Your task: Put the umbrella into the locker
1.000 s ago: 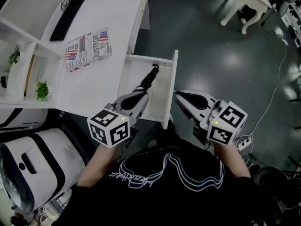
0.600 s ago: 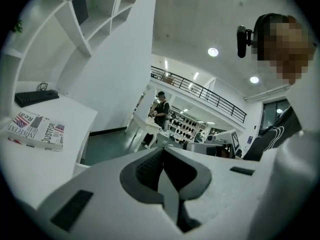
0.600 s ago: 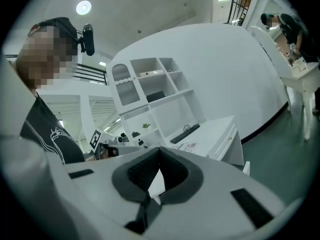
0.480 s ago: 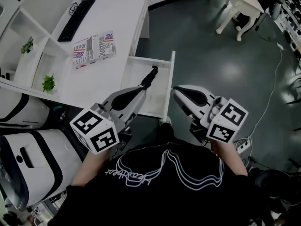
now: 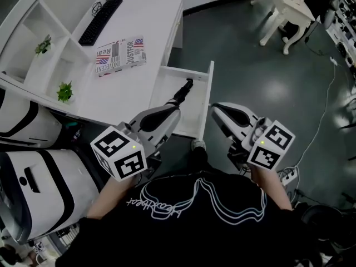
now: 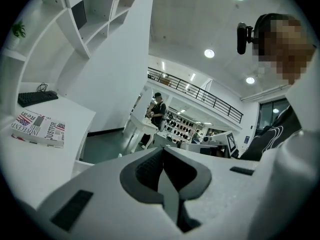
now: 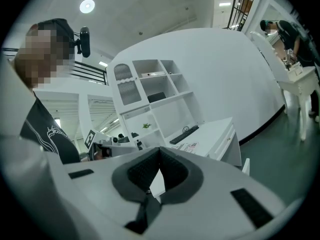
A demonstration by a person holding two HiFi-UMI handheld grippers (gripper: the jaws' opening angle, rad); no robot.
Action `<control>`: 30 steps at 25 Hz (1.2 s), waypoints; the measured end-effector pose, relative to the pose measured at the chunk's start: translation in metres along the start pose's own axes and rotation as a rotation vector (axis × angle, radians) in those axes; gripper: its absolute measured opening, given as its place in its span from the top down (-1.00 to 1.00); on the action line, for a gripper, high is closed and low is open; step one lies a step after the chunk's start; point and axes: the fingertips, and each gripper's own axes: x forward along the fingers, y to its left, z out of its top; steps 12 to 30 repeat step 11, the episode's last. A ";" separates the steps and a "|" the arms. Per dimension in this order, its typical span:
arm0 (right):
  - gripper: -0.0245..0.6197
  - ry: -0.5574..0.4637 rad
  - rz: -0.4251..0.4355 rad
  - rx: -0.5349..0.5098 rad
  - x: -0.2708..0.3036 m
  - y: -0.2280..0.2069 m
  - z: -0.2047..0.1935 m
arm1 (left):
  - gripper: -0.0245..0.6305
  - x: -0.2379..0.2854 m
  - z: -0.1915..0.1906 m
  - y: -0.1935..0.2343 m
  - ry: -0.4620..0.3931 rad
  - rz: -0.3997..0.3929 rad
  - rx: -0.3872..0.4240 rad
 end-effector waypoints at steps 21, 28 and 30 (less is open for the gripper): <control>0.91 0.031 -0.012 0.000 0.008 -0.020 -0.014 | 0.91 0.010 -0.008 0.023 0.018 0.070 0.014; 0.91 0.031 -0.012 0.000 0.008 -0.020 -0.014 | 0.91 0.010 -0.008 0.023 0.018 0.070 0.014; 0.91 0.031 -0.012 0.000 0.008 -0.020 -0.014 | 0.91 0.010 -0.008 0.023 0.018 0.070 0.014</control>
